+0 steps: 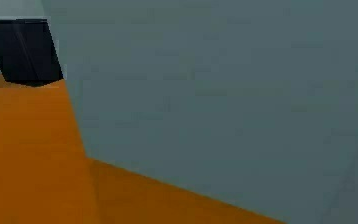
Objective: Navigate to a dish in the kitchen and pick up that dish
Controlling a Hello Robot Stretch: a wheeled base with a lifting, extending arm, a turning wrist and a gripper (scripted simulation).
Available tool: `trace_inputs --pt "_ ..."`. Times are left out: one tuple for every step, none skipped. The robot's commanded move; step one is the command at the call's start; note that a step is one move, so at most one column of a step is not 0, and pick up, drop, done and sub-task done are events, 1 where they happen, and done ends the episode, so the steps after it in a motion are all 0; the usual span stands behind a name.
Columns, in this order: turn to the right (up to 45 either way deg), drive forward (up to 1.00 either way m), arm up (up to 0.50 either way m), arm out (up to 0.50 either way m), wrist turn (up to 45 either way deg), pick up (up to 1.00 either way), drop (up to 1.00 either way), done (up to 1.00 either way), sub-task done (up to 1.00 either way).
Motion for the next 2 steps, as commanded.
trace_inputs --pt "-6.0 0.0 0.0 0.0 0.0 0.0 0.0 0.0 0.0" --pt "0.0 0.55 0.0 0.0 0.0 0.0 0.0 0.0 0.0"
